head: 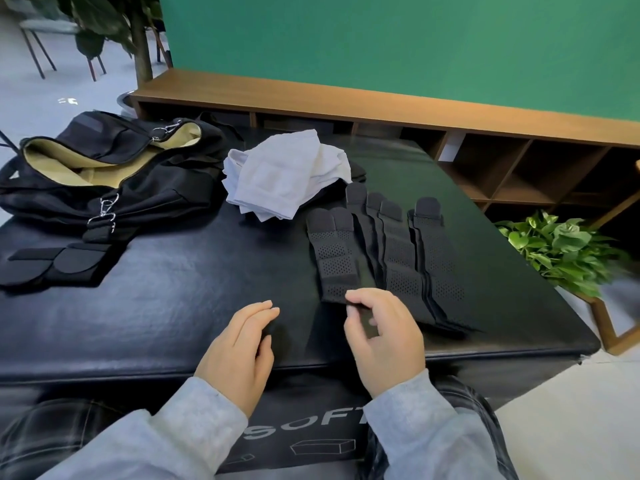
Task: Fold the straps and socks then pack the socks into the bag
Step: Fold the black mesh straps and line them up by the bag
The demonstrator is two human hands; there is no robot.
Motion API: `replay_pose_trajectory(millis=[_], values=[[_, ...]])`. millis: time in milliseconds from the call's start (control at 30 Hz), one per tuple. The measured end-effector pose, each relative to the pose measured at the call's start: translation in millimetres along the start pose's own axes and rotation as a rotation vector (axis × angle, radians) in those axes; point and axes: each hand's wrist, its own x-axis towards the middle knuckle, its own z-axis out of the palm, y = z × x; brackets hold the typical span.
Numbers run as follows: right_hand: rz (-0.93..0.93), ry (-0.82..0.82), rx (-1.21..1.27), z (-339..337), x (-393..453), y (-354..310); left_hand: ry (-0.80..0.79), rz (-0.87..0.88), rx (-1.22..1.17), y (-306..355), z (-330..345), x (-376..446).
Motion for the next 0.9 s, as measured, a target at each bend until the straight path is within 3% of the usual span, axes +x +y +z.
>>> replay_pose_trajectory(millis=[200, 700, 900], values=[[-0.004, -0.143, 0.038, 9, -8, -4, -0.022, -0.081, -0.040, 6, -1, 2], [-0.029, -0.225, 0.172, 15, -10, -13, -0.039, 0.053, -0.076, -2, -1, 5], [0.123, -0.489, 0.130, 8, -12, -2, -0.035, 0.014, -0.086, 5, -5, 6]])
